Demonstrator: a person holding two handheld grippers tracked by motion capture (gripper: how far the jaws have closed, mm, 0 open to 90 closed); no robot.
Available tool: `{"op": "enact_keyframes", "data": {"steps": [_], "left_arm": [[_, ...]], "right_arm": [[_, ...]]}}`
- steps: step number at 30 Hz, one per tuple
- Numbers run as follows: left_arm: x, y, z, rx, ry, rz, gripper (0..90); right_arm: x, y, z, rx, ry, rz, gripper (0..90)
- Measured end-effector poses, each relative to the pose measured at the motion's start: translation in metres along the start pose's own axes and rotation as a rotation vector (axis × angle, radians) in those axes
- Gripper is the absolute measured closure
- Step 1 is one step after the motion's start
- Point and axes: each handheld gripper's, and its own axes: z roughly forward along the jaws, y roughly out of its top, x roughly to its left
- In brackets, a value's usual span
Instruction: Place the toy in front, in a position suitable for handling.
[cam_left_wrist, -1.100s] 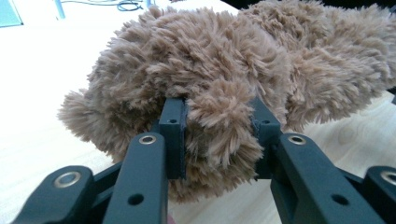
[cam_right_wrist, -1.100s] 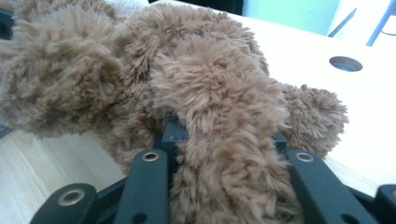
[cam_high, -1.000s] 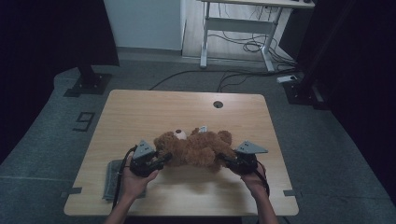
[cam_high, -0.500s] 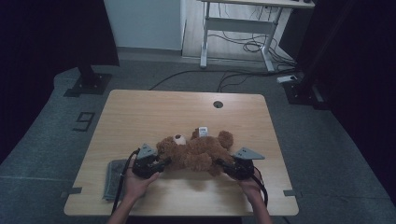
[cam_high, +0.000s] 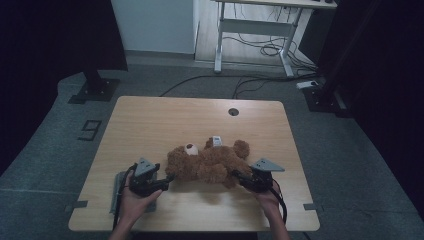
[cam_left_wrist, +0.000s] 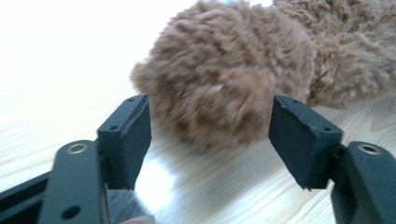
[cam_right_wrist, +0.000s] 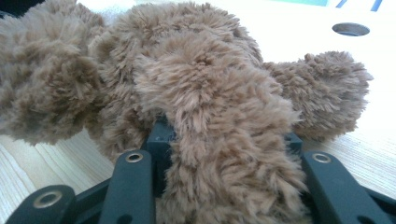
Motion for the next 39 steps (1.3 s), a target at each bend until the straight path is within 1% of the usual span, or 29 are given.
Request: {"op": "enact_keyframes", "data": {"steps": [1,3,4,5,6,7,8,9,10,12,17,19,20,22,24,26,27,31,36,37,38,39], "left_arm": [[0.000,0.000,0.000,0.000,0.000,0.000,28.8],[0.004,-0.007,-0.008,-0.007,0.029,-0.008,27.5],[0.009,-0.015,-0.013,-0.005,0.049,-0.030,27.3],[0.009,-0.015,-0.013,-0.005,0.049,-0.030,26.9],[0.014,-0.023,-0.014,0.013,0.064,-0.049,26.1],[0.014,-0.023,-0.014,0.013,0.064,-0.049,26.0],[0.016,-0.025,-0.014,0.025,0.070,-0.049,26.0],[0.017,-0.027,-0.014,0.048,0.077,-0.040,25.0],[0.017,-0.029,-0.014,0.066,0.089,-0.030,22.0],[0.019,-0.033,-0.016,0.077,0.117,-0.024,20.5],[0.025,-0.047,-0.020,0.124,0.134,-0.033,17.2],[0.028,-0.048,-0.023,0.126,0.140,-0.041,16.3],[0.031,-0.049,-0.027,0.127,0.137,-0.050,15.7],[0.033,-0.051,-0.029,0.134,0.136,-0.053,14.9],[0.033,-0.051,-0.028,0.142,0.132,-0.056,14.6],[0.032,-0.054,-0.022,0.152,0.122,-0.056,14.5],[0.032,-0.054,-0.022,0.152,0.122,-0.056,14.5],[0.030,-0.058,-0.012,0.181,0.118,-0.056,14.3],[0.029,-0.063,-0.002,0.212,0.139,-0.054,11.1],[0.028,-0.064,0.000,0.219,0.143,-0.048,10.7],[0.027,-0.066,0.002,0.228,0.154,-0.033,9.9],[0.027,-0.066,0.002,0.228,0.154,-0.033,9.8]], "right_arm": [[0.000,0.000,0.000,0.000,0.000,0.000,55.1],[0.000,0.002,-0.001,0.013,-0.009,-0.008,52.9],[-0.001,0.002,-0.002,0.017,-0.008,-0.004,52.9],[-0.001,0.002,-0.002,0.017,-0.008,-0.004,52.9],[-0.001,0.001,-0.002,0.018,-0.008,-0.003,52.9],[-0.001,0.001,-0.002,0.018,-0.008,-0.003,52.9],[-0.001,0.000,-0.002,0.017,-0.008,-0.003,52.9],[-0.001,0.000,-0.002,0.017,-0.008,-0.003,52.9],[-0.001,0.000,-0.002,0.018,-0.008,-0.004,52.9],[-0.001,0.000,-0.001,0.016,-0.010,-0.008,52.8],[-0.002,-0.001,0.000,0.009,-0.006,0.002,52.4],[-0.003,-0.001,0.000,0.009,-0.004,0.004,52.1],[-0.003,-0.002,0.000,0.006,-0.003,0.009,51.8],[-0.003,-0.003,0.000,0.004,0.000,0.014,51.6],[-0.003,-0.003,0.000,0.004,0.001,0.015,51.5],[-0.004,-0.003,0.000,0.004,0.001,0.009,51.3],[-0.004,-0.003,0.000,0.004,0.001,0.009,51.3],[-0.004,-0.003,0.000,0.005,0.000,0.007,51.0],[-0.004,-0.003,0.000,0.008,0.002,0.005,50.5],[-0.004,-0.003,0.000,0.009,0.002,0.004,50.5],[-0.004,-0.003,0.000,0.008,0.001,0.002,50.3],[-0.004,-0.003,0.000,0.008,0.001,0.002,50.3]]}}
